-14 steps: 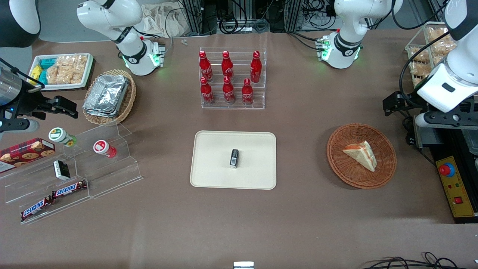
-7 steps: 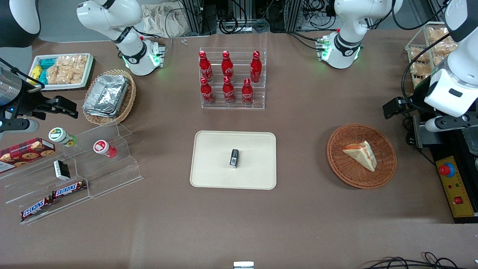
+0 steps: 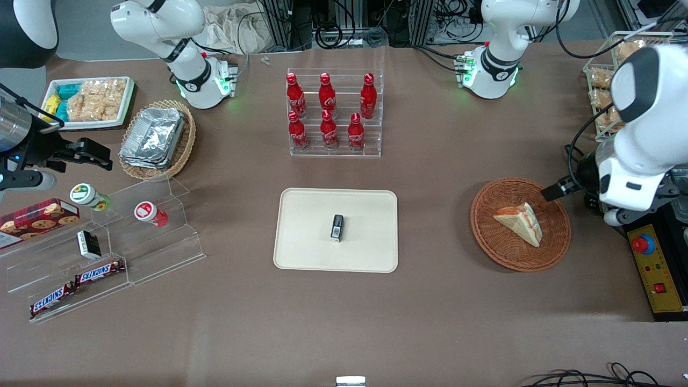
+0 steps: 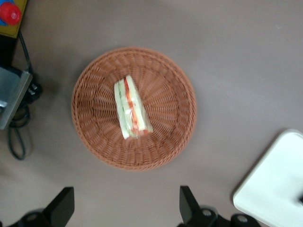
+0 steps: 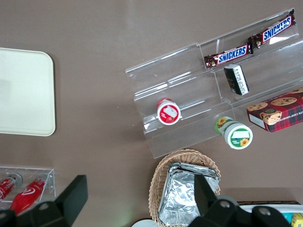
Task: Place sandwich from basket to tray
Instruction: 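Lower the left gripper over the sandwich and close on it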
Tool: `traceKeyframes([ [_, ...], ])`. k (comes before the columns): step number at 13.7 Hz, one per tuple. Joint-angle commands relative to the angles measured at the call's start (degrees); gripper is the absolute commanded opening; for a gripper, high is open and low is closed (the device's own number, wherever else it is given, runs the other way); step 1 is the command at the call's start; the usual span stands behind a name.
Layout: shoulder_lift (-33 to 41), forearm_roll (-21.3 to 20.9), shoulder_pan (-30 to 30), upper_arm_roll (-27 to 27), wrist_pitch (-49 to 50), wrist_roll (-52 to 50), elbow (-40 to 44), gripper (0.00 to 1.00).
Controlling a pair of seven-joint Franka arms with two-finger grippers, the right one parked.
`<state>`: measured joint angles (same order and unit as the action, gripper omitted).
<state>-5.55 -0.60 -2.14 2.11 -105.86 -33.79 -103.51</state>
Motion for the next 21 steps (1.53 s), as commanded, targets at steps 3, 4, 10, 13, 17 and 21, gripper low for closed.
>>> traceKeyframes([
  [3,-1.0,-1.1,0.7,0.1,-18.1,-10.0,-15.8,1.00],
  [4,-2.6,-1.1,1.2,-0.3,-20.7,-11.9,-17.2,1.00],
  [10,-12.1,-1.2,1.3,-1.6,-30.5,-15.5,-18.2,1.00],
  [13,-14.8,-1.2,1.3,-1.9,-33.2,-15.4,-18.2,0.77],
  [17,-15.4,-1.2,1.3,-2.0,-33.2,-15.2,-18.1,0.00],
  [21,-7.9,-1.2,0.7,-1.6,-18.5,-14.2,-12.4,0.00],
])
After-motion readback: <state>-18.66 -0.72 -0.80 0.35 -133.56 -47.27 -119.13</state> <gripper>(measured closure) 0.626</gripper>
